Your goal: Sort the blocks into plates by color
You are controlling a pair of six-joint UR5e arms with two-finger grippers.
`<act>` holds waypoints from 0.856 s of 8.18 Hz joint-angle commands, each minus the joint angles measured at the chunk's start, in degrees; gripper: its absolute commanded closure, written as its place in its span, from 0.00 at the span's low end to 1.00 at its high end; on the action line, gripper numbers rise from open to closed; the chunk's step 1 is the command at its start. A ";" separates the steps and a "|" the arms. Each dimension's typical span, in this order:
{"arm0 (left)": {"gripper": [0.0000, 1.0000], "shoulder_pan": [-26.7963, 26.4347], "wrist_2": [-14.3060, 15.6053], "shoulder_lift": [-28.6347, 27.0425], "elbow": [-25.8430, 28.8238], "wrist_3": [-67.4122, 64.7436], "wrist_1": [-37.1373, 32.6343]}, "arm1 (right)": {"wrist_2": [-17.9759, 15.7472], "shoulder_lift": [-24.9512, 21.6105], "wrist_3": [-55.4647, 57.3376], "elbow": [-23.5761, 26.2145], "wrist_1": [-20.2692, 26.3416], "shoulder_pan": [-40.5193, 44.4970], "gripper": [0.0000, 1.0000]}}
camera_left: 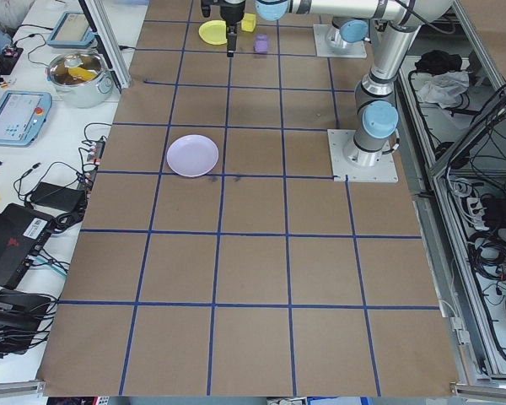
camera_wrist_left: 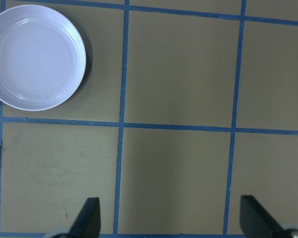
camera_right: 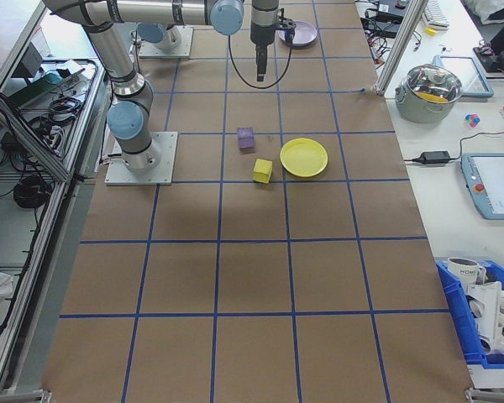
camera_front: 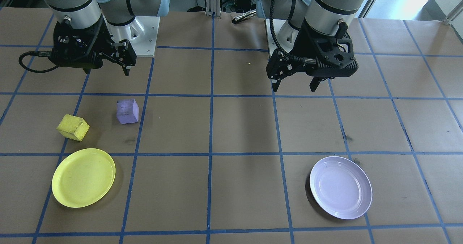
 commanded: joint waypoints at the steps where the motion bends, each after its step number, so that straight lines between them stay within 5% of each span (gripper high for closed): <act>1: 0.00 -0.06 0.07 2.34 -0.12 -0.03 -0.64 | 0.40 -0.03 0.09 0.00 -0.02 0.00 0.00; 7: 0.00 0.11 -0.45 3.58 0.14 0.23 -0.03 | 0.92 -0.03 0.09 0.00 -1.08 0.00 0.00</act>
